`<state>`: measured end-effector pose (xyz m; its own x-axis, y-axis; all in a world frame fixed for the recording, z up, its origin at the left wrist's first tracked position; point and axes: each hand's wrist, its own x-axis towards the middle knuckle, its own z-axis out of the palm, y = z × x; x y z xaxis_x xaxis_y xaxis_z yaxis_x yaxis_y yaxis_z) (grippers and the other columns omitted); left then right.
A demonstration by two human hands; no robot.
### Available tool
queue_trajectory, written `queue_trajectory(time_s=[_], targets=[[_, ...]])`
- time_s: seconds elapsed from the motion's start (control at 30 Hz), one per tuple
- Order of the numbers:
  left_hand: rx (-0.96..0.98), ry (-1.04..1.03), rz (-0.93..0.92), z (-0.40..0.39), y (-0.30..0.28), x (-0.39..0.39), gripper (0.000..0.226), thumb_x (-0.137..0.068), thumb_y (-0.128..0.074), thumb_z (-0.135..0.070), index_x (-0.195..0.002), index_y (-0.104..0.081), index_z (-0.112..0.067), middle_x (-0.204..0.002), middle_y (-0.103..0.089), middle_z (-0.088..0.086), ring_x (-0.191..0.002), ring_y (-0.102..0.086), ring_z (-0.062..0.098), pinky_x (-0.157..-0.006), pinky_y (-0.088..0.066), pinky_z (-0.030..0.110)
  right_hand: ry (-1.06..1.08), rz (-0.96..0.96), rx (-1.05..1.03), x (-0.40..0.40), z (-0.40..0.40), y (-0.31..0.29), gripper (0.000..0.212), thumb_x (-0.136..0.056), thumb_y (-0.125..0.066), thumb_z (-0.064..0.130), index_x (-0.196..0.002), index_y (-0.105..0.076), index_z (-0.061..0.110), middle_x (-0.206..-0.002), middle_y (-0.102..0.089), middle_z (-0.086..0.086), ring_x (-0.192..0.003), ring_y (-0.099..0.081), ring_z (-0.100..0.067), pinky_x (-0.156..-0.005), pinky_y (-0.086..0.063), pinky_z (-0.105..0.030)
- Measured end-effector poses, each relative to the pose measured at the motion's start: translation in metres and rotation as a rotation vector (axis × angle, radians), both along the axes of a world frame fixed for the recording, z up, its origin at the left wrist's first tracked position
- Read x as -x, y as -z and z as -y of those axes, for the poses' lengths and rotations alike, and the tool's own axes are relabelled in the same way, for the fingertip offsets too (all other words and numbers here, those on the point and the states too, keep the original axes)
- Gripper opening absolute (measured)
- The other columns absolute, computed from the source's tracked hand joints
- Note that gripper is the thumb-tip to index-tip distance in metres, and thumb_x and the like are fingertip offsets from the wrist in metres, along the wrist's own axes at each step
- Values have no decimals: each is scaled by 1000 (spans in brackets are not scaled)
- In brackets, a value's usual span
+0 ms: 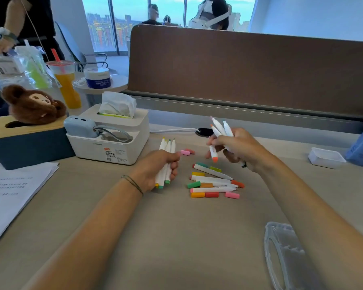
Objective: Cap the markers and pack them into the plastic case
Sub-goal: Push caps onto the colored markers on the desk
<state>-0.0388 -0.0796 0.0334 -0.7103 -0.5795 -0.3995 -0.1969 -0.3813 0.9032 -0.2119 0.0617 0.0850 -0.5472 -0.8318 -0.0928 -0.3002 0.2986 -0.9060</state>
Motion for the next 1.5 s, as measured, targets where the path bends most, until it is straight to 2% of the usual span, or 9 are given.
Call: queue_trajectory(time_s=[0.1, 0.33, 0.5, 0.73, 0.9, 1.03, 1.2, 1.3, 1.5], targets=[[334, 57, 71, -16, 2, 11, 10, -95, -65, -18, -86, -60, -18, -57, -42, 2, -45, -37, 13, -40, -34, 22, 141, 53, 77, 8, -26, 5, 20, -94, -72, 30, -93, -63, 13, -75, -75, -7, -47, -38, -11, -43, -33, -20], [1375, 328, 313, -35, -5, 61, 19, -91, -70, -28, -110, -71, -25, -105, -66, -2, -87, -56, 16, -76, -46, 27, 319, 326, 204, 28, -60, 14, 19, -99, -57, 9, -118, -58, 3, -60, -53, -5, -49, -35, -13, -47, -28, -25], [1699, 546, 483, -36, -12, 82, 23, -90, -68, -38, -109, -69, -24, -102, -70, 4, -86, -61, 22, -72, -49, 31, 346, 499, 186, 33, -70, 17, 20, -106, -51, 12, -121, -61, 2, -63, -51, -4, -51, -48, -14, -47, -42, -23], [1860, 657, 562, -32, -6, 90, 36, -93, -60, -51, -106, -68, -18, -98, -69, 6, -84, -63, 23, -67, -45, 31, 353, 315, 39, 32, -74, 15, 16, -94, -71, 21, -88, -61, 10, -50, -35, 4, -39, -29, -9, -38, -27, -20], [1571, 362, 411, -12, -1, 69, 29, -93, -62, -45, -93, -68, -17, -83, -67, 4, -72, -59, 20, -59, -41, 29, 232, 55, -242, 13, -66, 15, 16, -87, -73, 18, -79, -69, 5, -48, -46, 0, -40, -37, -14, -44, -31, -22], [747, -86, 24, -8, 3, 42, 25, -101, -52, -29, -89, -61, -10, -57, -62, -7, -55, -53, 15, -48, -45, 21, 82, -188, -479, -6, -52, 15, 18, -82, -75, 15, -74, -61, 7, -53, -53, -2, -44, -42, -16, -45, -33, -23], [-101, -92, -324, -7, 10, 23, 19, -92, -41, -20, -76, -48, -13, -58, -47, 5, -45, -44, 16, -40, -37, 19, 104, -407, -640, -17, -36, 26, 16, -71, -76, 17, -68, -62, 10, -56, -57, -3, -50, -53, -20, -55, -41, -26], [-245, -92, -331, -8, 8, 19, 16, -91, -44, -16, -77, -51, -11, -63, -50, 6, -48, -49, 16, -41, -42, 18, 150, -525, -649, -22, -29, 30, 18, -73, -74, 22, -74, -56, 17, -71, -60, 0, -64, -57, -18, -59, -40, -26], [-128, 3, -174, -12, -2, 19, 22, -95, -54, -10, -76, -65, -8, -61, -52, 4, -53, -52, 15, -47, -48, 21, 227, -599, -664, -29, -17, 39, 31, -77, -79, 40, -82, -56, 21, -79, -60, 3, -71, -55, -16, -58, -36, -26]])
